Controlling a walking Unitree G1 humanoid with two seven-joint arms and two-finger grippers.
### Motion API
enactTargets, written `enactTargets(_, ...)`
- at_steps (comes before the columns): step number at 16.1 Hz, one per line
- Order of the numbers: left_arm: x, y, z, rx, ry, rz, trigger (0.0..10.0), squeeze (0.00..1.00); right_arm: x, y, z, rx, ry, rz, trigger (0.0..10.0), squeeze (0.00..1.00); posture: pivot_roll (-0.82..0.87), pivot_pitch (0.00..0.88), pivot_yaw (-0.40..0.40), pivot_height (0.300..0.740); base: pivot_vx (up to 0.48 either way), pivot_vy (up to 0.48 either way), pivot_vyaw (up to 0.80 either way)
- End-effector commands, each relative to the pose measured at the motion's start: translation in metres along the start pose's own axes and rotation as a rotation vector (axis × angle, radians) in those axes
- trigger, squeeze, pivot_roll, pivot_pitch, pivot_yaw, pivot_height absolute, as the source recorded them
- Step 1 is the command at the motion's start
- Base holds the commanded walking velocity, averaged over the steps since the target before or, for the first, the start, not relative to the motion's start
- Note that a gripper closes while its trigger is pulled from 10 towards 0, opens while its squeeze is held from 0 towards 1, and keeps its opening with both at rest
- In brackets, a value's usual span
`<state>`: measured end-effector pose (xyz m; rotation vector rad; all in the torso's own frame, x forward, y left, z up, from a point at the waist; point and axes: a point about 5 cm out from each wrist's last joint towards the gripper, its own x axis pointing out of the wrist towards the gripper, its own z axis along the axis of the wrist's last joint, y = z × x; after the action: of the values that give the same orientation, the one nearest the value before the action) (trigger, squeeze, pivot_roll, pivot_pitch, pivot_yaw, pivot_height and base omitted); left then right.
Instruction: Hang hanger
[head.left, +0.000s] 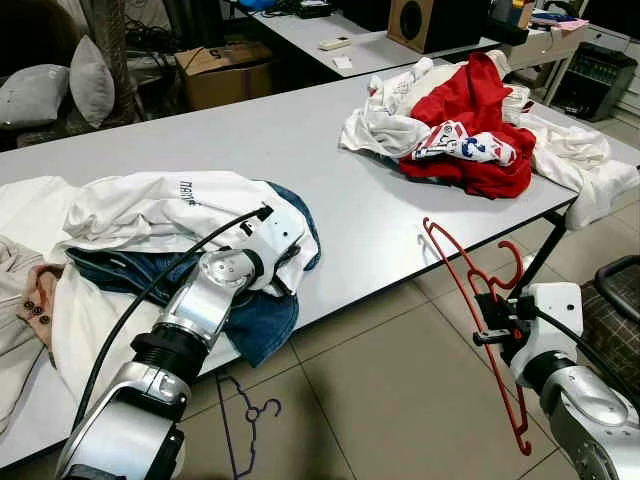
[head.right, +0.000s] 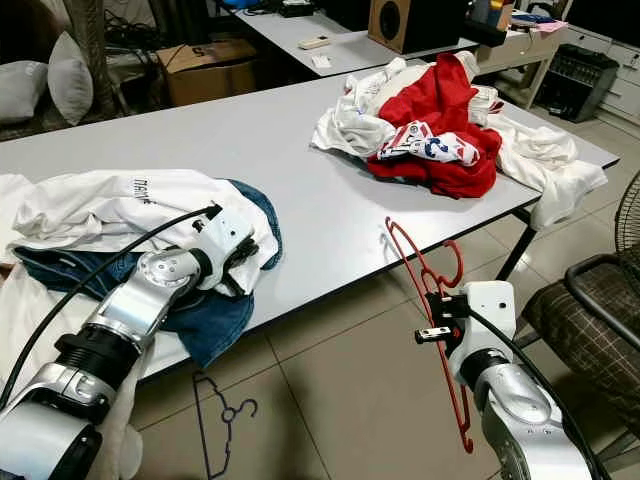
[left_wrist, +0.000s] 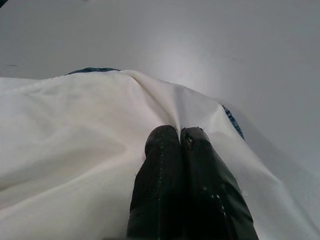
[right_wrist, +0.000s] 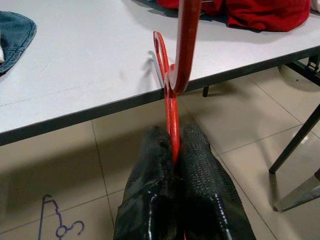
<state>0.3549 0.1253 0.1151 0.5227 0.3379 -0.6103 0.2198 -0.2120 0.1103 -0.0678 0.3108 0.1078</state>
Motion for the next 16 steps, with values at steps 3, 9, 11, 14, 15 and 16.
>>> enactTargets(3, -0.002, 0.006, 0.0, 0.02, 0.006, 0.004, 0.0, 0.0, 0.001, 0.001, 0.004, -0.014, -0.015, -0.003, 10.0, 0.0, -0.16, 0.0, 0.036, 0.74, 0.0, 0.0, 0.0)
enactTargets(9, -0.023, 0.032, 0.065, -0.164, -0.415, -0.13, 0.0, 0.0, 0.004, -0.002, 0.008, -0.024, -0.027, -0.003, 10.0, 0.0, -0.16, 0.0, 0.026, 0.74, 0.0, 0.0, 0.0)
enactTargets(11, -0.066, 0.056, 0.109, -0.091, -0.671, -0.266, 0.0, 0.0, 0.005, -0.001, 0.008, -0.025, -0.031, -0.003, 10.0, 0.0, -0.15, 0.0, 0.022, 0.74, 0.0, 0.0, 0.0)
enactTargets(14, -0.152, 0.121, 0.121, -0.059, -0.831, -0.24, 0.0, 0.0, 0.008, 0.003, 0.006, -0.02, -0.026, 0.017, 10.0, 0.0, -0.14, 0.0, 0.012, 0.74, 0.0, 0.0, 0.0)
enactTargets(15, -0.161, 0.131, 0.115, -0.073, -0.827, -0.183, 0.0, 0.0, 0.01, 0.004, 0.005, -0.018, -0.024, 0.022, 10.0, 0.0, -0.14, 0.0, 0.012, 0.74, 0.0, 0.0, 0.0)
enactTargets(16, -0.177, 0.141, 0.097, -0.068, -0.772, -0.127, 0.0, 0.0, 0.011, 0.007, 0.004, -0.016, -0.02, 0.034, 10.0, 0.0, -0.11, 0.0, -0.007, 0.74, 0.0, 0.0, 0.0)
